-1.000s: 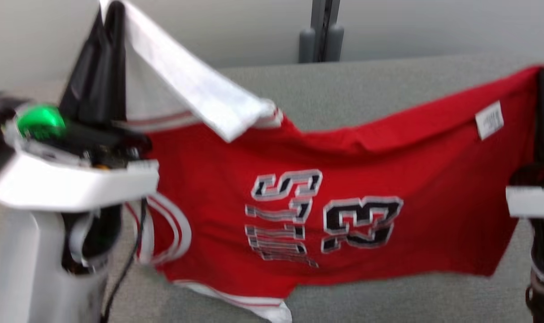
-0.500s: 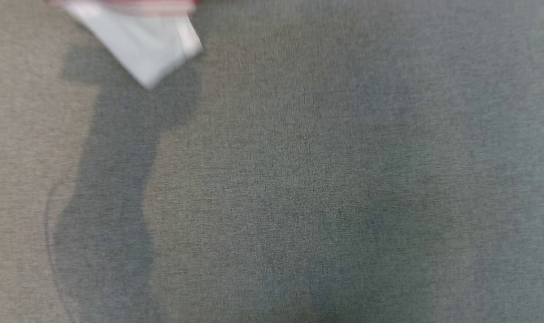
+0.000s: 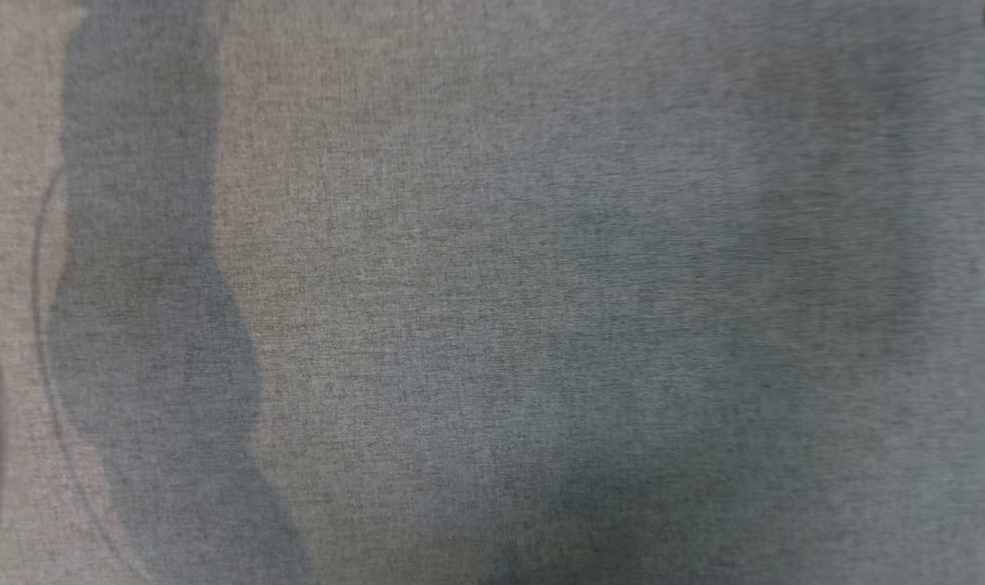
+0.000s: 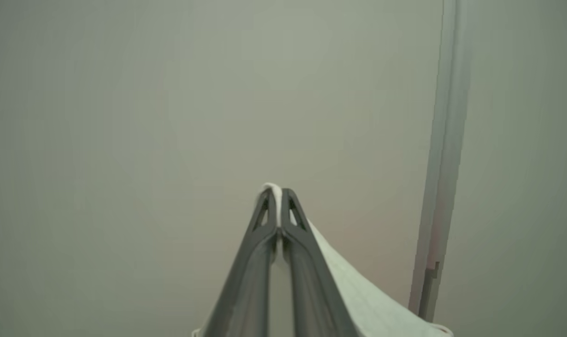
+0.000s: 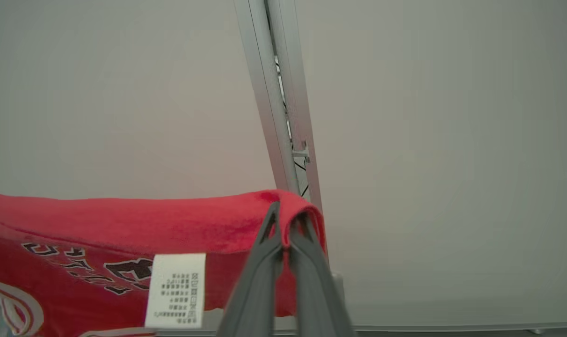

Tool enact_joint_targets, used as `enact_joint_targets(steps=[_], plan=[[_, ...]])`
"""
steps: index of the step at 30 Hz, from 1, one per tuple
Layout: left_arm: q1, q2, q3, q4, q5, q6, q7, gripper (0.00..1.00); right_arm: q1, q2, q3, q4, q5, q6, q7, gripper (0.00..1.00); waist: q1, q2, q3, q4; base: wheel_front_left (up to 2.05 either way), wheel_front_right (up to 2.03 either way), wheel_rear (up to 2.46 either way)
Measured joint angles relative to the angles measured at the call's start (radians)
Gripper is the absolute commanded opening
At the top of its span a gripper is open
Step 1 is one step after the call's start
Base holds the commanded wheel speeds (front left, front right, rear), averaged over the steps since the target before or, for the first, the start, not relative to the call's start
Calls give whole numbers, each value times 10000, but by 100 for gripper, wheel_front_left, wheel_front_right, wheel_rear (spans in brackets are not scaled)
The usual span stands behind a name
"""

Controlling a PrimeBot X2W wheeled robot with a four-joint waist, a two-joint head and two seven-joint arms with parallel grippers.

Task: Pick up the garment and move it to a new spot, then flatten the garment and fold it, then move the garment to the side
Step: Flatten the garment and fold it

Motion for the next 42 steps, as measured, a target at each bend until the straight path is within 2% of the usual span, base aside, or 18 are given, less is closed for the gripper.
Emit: enact_joint_targets(steps=[5, 10, 16, 21, 29, 34, 37, 42], plan=[[667, -224, 69, 487, -184, -297, -209, 0, 338, -27, 286, 713, 111, 0, -307, 0, 0, 0, 403, 148, 0, 0, 0], [1321, -71, 155, 73, -211, -575, -265, 0, 878, -176, 880, 692, 683, 0, -399, 0, 0, 0, 316, 135, 0, 0, 0], [3351, 33, 708, -1578, -593, -748, -276, 0, 2243, -665, 1536, -44, 1889, 2, -439, 0, 0, 0, -135, 121, 0, 0, 0], [6317, -424, 984, -3386, -997, -796, -280, 0, 4093, -1304, 1933, -1141, 2817, 2, -439, 0, 0, 0, -724, 223, 0, 0, 0], [10680, -1162, 871, -5678, -959, -752, -278, 0, 7357, -1693, 1499, -3241, 3998, 2, -439, 0, 0, 0, -1937, 554, 0, 0, 0], [12699, -1569, 755, -6149, -1331, -721, -278, 0, 9377, -1636, 1053, -4330, 4100, 2, -439, 0, 0, 0, -2751, 774, 0, 0, 0], [13650, -1699, 631, -6249, -1300, -556, -280, 0, 10494, -1480, 560, -4813, 3952, 2, -439, 0, 0, 0, -3260, 883, 0, 0, 0], [15028, -1758, 451, -6324, -1521, -343, -280, 0, 12191, -989, 61, -5605, 3591, 2, -439, 0, 0, 0, -4062, 1019, 0, 0, 0]])
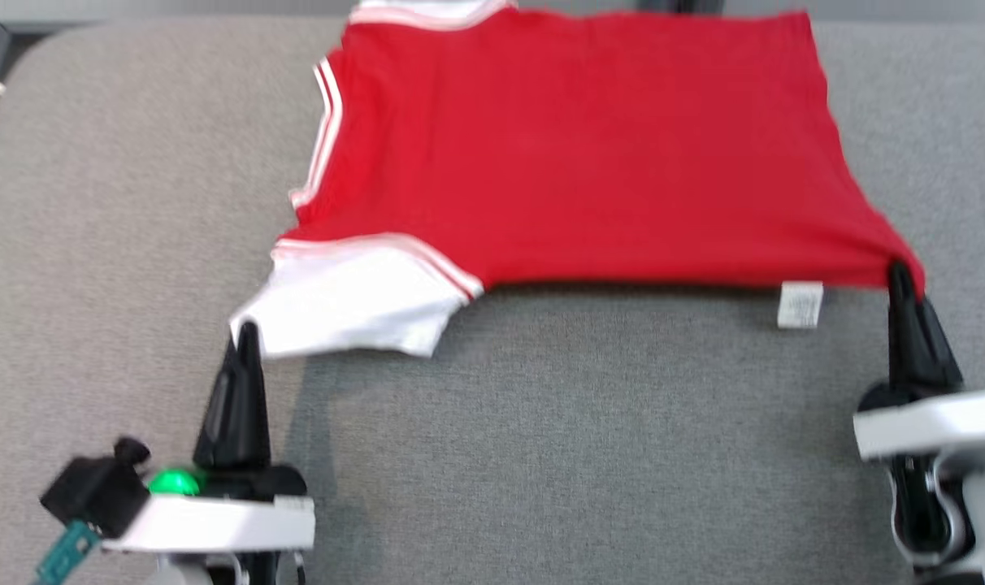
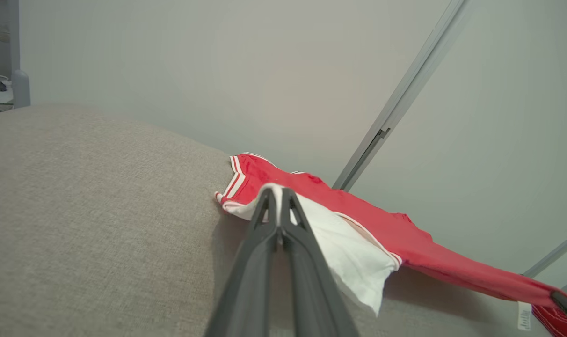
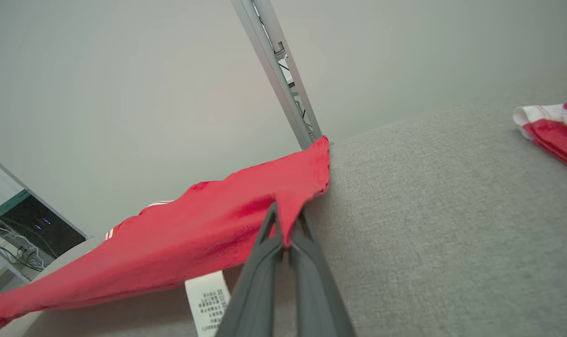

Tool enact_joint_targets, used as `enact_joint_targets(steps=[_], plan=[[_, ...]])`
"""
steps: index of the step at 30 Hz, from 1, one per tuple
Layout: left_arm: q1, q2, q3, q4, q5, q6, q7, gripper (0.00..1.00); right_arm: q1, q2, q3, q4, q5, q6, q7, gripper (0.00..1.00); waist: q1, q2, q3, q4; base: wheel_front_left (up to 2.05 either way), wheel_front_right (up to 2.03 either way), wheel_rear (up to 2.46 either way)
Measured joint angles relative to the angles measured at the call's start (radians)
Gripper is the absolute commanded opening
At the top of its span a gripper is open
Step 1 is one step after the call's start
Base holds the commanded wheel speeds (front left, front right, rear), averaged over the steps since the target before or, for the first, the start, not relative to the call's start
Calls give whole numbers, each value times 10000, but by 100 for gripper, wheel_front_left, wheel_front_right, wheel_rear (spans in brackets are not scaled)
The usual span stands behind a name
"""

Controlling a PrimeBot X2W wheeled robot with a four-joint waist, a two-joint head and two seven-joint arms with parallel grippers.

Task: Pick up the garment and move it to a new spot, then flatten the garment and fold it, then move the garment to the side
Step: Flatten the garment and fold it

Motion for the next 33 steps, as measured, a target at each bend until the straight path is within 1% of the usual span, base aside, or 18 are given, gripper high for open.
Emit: enact_joint_targets(steps=[2, 9, 14, 16, 23, 30, 33], plan=[[216, -15, -36, -12, -10, 35, 0, 0, 310, 81, -111, -128, -52, 0, 0, 0, 0, 0, -142, 22, 0, 0, 0], [1345, -21, -205, -92, 81, 194, 0, 0, 2208, 600, -685, -1005, -247, 0, 0, 0, -1, 0, -1048, 140, 0, 0, 0], [2061, -21, -347, -198, 198, 232, 0, 0, 3055, 803, -894, -1490, -272, 0, 77, 0, -1, 0, -1460, 75, 0, 0, 0], [2463, -25, -543, -280, 267, 245, 0, 0, 3360, 909, -963, -1666, -270, 0, 219, 0, -1, 0, -1603, -9, 0, 0, 0], [3110, -23, -604, -502, 330, 311, -2, 0, 3887, 1039, -1087, -1714, -249, 0, 384, 0, -2, 0, -1812, -5, 0, 0, 0], [3200, -21, -633, -493, 372, 364, -2, 0, 4115, 1093, -1149, -1682, -318, 0, 502, 0, -1, 0, -1961, -20, 0, 0, 0], [3186, -21, -694, -393, 435, 309, -2, 0, 4159, 1108, -1143, -1542, -320, 0, 575, 0, -1, 0, -1993, -88, 0, 0, 0]])
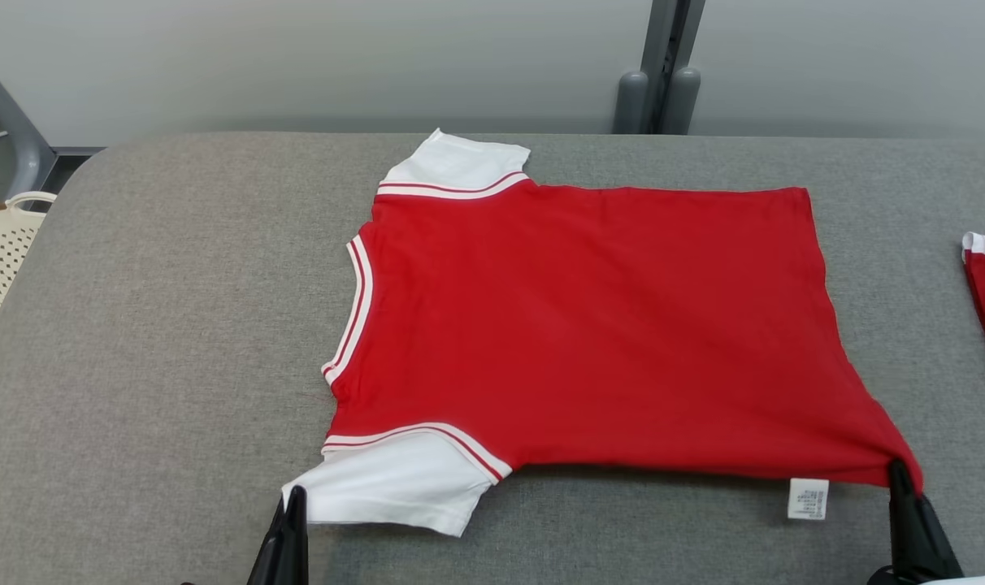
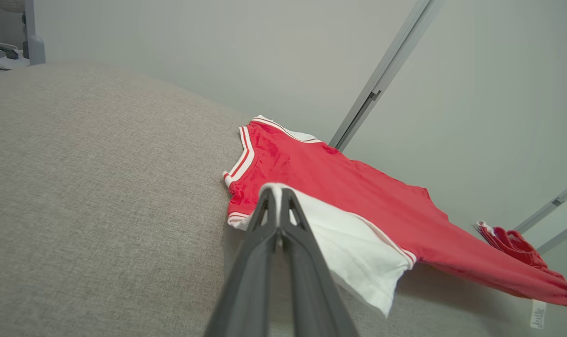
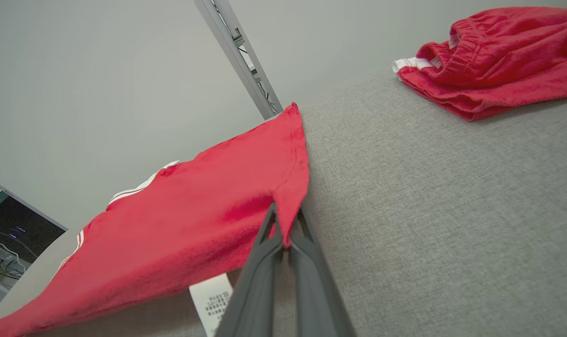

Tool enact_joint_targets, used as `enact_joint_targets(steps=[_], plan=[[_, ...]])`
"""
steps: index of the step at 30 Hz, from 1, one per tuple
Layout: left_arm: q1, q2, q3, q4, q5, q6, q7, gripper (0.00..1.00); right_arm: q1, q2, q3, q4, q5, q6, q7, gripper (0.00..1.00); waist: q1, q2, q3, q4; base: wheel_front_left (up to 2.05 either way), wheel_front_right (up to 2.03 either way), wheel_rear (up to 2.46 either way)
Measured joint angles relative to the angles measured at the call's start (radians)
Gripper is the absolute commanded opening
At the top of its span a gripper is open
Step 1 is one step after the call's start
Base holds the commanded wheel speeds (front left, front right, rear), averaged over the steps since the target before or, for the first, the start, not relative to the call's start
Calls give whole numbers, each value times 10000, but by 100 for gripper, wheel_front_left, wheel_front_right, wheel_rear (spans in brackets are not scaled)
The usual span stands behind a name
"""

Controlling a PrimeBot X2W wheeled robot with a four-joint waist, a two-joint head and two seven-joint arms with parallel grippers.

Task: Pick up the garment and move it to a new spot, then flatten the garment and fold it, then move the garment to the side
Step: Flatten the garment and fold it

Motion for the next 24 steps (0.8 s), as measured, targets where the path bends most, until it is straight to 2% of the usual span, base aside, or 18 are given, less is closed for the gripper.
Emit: enact_joint_targets(steps=[15, 24], plan=[[-1519, 29, -261, 1220, -13, -334, -13, 0, -781, 35, 372, 2276, 742, 0, 732, 0, 0, 0, -363, -42, 0, 0, 0], [-3291, 40, -573, 2510, 38, -523, -15, 0, -1643, 35, 468, 2445, 1981, 0, 897, 0, 0, 0, -175, -100, 0, 0, 0]])
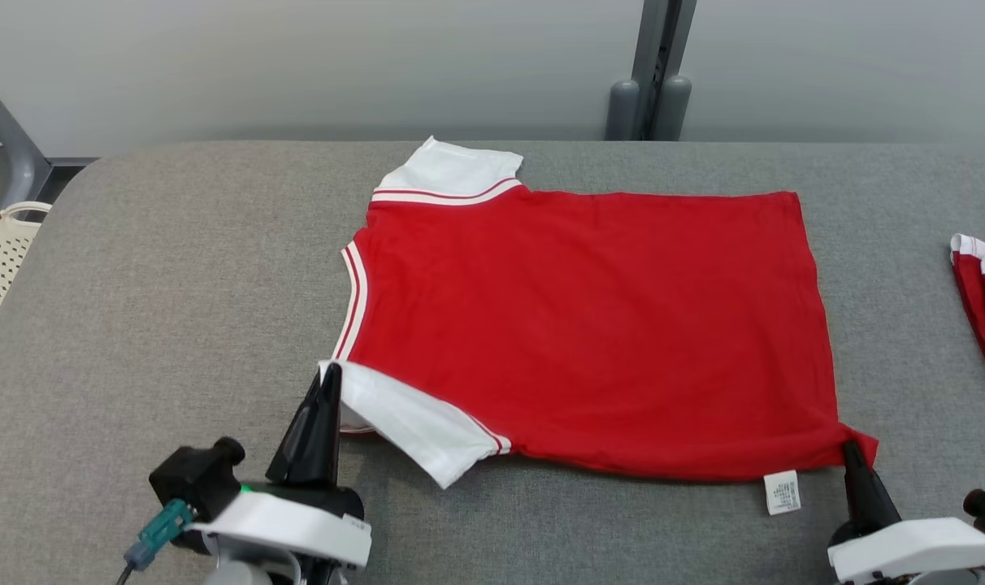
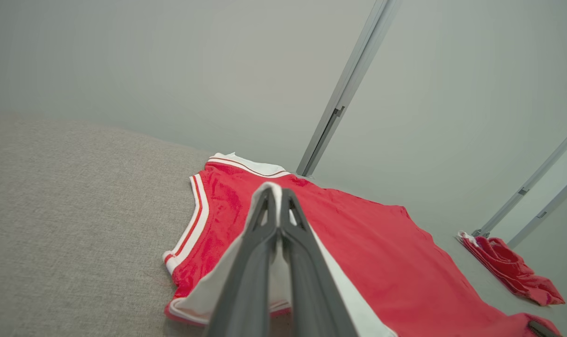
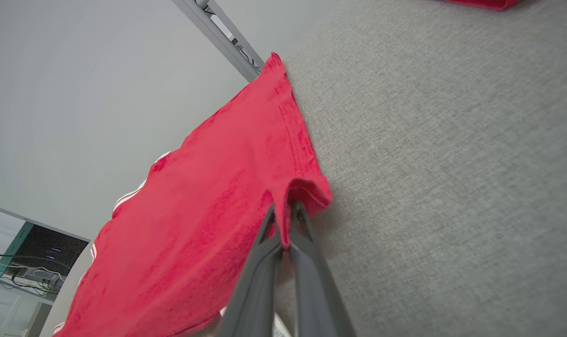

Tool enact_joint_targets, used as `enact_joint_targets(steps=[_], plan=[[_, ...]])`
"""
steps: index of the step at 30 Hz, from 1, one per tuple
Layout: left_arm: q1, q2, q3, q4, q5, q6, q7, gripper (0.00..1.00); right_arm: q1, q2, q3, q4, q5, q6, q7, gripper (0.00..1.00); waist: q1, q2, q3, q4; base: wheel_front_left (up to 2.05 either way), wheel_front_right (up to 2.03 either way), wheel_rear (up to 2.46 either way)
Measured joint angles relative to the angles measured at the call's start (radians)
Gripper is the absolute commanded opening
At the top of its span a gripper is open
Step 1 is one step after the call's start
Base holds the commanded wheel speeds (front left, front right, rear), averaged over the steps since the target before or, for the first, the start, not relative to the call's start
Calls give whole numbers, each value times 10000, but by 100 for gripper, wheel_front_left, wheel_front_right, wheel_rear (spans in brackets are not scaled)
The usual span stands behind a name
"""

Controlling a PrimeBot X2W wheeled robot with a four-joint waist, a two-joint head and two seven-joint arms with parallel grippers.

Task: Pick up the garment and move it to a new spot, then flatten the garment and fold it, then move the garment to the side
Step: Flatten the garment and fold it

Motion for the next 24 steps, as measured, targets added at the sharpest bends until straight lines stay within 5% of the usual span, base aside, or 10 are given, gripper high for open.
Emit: enact_joint_targets(steps=[5, 24], plan=[[-1337, -15, 10, 803, 42, -63, 0, 0, -741, 2, 104, 109, 807, -2, 186, 0, 0, 0, 386, -86, 0, 0, 0], [-3845, -40, 435, 2750, 67, -196, 0, 0, -2734, -29, 573, 1097, 865, -15, -201, 0, 0, 0, 1843, -523, 0, 0, 0]])
